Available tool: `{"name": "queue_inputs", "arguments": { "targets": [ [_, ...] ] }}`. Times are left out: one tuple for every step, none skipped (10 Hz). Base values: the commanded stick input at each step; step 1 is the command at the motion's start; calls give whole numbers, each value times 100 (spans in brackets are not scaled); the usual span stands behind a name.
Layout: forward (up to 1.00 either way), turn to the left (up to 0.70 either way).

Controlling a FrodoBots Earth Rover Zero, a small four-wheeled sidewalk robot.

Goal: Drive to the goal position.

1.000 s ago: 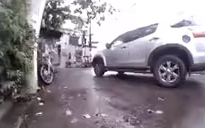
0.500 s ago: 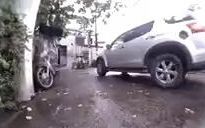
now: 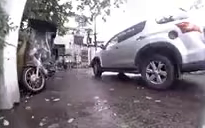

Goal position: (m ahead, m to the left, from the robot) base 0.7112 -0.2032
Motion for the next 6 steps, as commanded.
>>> {"name": "queue_inputs", "arguments": {
  "targets": [
    [0,-45],
    [0,-45],
    [0,-45],
    [36,-38],
    [100,-27],
    [100,-27]
  ]
}}
